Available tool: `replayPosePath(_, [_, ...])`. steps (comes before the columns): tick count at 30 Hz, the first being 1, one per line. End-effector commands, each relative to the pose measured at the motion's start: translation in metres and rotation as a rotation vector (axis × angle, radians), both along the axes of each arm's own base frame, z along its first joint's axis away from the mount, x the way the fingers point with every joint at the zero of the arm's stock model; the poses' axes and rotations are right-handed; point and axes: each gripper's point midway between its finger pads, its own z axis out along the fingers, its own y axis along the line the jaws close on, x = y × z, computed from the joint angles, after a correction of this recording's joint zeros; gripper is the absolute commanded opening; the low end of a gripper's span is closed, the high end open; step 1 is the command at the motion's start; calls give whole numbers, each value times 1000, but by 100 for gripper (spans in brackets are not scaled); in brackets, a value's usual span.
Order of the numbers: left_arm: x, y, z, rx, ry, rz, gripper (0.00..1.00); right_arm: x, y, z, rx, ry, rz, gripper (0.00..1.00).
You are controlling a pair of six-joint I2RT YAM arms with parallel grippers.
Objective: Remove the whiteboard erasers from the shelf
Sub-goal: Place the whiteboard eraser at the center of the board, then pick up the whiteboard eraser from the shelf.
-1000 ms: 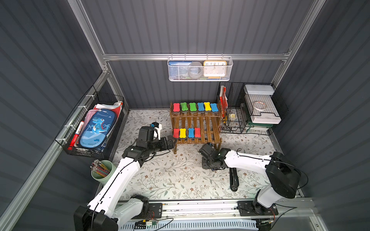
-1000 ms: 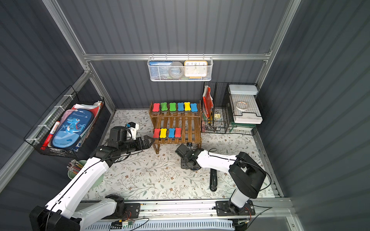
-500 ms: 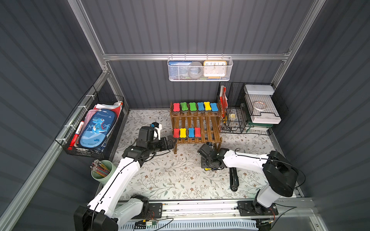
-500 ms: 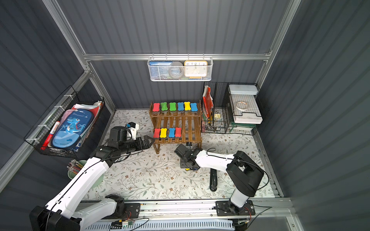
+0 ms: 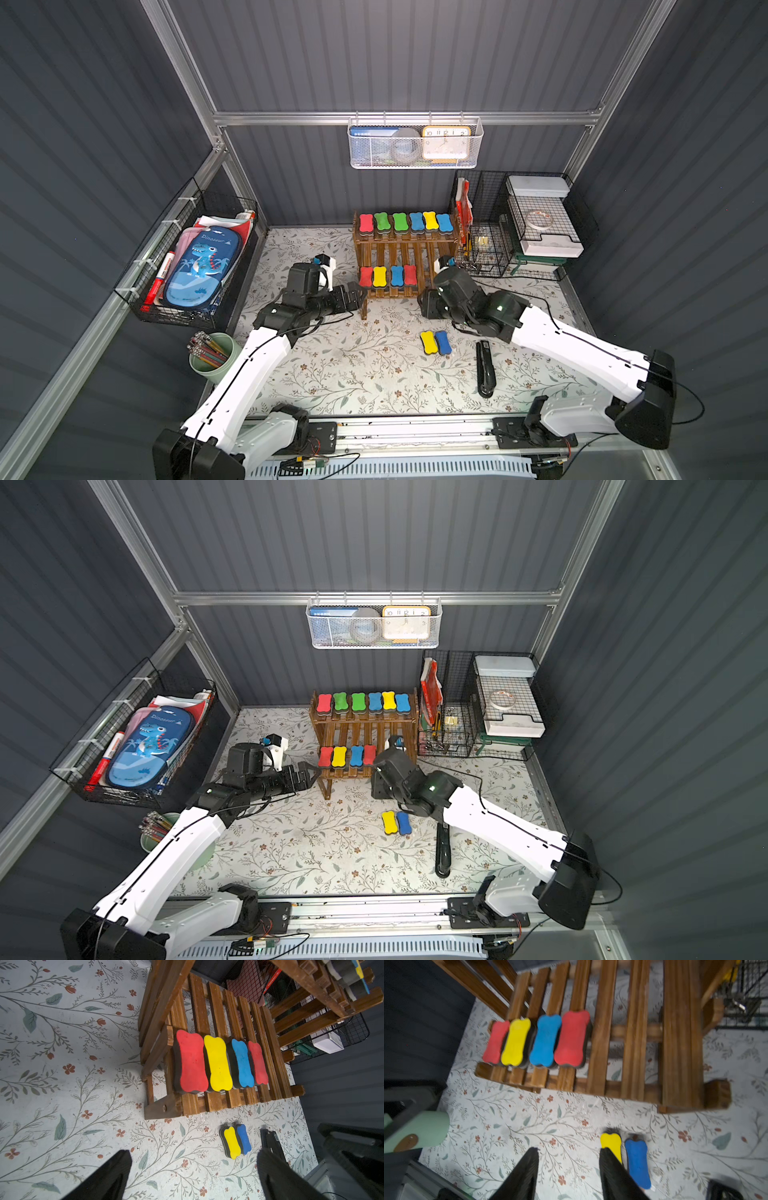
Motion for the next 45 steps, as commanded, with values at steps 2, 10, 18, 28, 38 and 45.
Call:
replayPosePath(2, [-3,0,4,1,-16,-10,99,41,2,-5,-64,-18,-45,52])
replayPosePath(10, [-9,3,2,20,-16,-14,99,80,17,-28,-95,9,-91,57])
replayPosePath(18, [-12,3,-1,19,-9,-22,99,92,21,-41,-87,11,-115,59])
replayPosePath(28, [-16,3,0,18,-12,-35,99,102,27,-45,-75,1,-128,58])
replayPosePath(38, [-21,4,-1,21,-5,-40,99,104,25,-55,-81,26,-136,50])
replayPosePath(45, [-21,4,0,20,-7,-39,99,105,24,-62,-83,44,-140,47])
